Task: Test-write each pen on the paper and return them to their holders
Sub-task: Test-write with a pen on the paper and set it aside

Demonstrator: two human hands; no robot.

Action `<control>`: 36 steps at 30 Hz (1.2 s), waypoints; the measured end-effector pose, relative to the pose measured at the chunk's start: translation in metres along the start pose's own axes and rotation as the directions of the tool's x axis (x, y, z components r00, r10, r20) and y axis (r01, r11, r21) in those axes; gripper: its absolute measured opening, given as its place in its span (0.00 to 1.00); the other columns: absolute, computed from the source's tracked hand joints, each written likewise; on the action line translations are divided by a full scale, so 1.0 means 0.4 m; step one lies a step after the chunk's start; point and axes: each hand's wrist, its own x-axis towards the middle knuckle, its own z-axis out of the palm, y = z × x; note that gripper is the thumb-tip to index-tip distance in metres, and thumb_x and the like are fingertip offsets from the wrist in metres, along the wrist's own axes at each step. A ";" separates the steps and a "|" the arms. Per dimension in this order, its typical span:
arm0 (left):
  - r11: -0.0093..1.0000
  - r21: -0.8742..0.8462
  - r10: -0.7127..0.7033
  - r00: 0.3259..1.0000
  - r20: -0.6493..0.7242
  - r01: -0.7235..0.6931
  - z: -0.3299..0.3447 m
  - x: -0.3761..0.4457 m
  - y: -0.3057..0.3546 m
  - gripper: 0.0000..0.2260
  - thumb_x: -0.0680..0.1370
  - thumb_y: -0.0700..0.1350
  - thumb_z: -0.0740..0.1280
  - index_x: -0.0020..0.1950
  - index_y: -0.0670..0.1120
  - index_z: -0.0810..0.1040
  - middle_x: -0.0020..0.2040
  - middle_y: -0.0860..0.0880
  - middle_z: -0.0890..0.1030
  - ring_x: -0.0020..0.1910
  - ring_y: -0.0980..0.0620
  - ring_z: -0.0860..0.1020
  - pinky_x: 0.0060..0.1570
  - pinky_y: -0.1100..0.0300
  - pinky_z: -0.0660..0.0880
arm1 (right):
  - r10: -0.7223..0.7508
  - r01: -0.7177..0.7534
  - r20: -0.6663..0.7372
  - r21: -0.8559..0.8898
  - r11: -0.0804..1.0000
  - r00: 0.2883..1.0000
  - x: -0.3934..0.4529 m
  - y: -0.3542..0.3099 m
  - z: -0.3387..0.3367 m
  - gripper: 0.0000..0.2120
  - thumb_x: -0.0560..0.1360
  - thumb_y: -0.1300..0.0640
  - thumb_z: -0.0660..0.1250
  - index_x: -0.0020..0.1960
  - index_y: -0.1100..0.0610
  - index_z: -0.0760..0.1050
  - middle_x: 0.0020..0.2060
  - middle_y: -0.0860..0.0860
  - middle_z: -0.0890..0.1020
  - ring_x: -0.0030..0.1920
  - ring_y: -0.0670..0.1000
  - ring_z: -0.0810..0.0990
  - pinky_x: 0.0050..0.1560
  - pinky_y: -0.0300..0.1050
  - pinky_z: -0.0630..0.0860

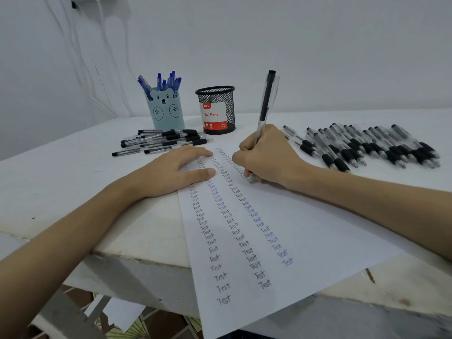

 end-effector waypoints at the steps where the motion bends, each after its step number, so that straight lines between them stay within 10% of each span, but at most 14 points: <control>1: 1.000 -0.002 0.000 1.000 0.001 0.000 0.001 -0.001 0.002 0.36 0.63 0.72 0.58 0.69 0.58 0.68 0.67 0.62 0.68 0.65 0.64 0.64 0.63 0.66 0.56 | -0.007 0.007 0.000 0.000 1.000 1.000 0.000 0.001 0.001 0.18 0.69 0.68 0.62 0.25 0.57 0.60 0.12 0.44 0.68 0.14 0.43 0.69 0.16 0.30 0.60; 15: 1.000 -0.004 0.003 1.000 -0.004 -0.003 0.000 -0.003 0.008 0.35 0.64 0.71 0.58 0.68 0.58 0.69 0.64 0.63 0.68 0.63 0.65 0.64 0.61 0.68 0.57 | -0.003 0.003 -0.015 -0.001 1.000 1.000 0.003 0.001 -0.002 0.26 0.69 0.68 0.62 0.14 0.55 0.62 0.12 0.47 0.69 0.12 0.44 0.65 0.16 0.31 0.59; 36: 1.000 0.010 0.024 1.000 -0.003 -0.024 0.002 -0.004 0.008 0.29 0.71 0.67 0.62 0.69 0.56 0.69 0.65 0.61 0.69 0.63 0.65 0.64 0.61 0.68 0.57 | 0.015 -0.016 -0.038 -0.032 0.999 0.999 0.003 0.000 -0.002 0.17 0.70 0.67 0.63 0.26 0.58 0.62 0.12 0.45 0.68 0.12 0.44 0.66 0.16 0.30 0.59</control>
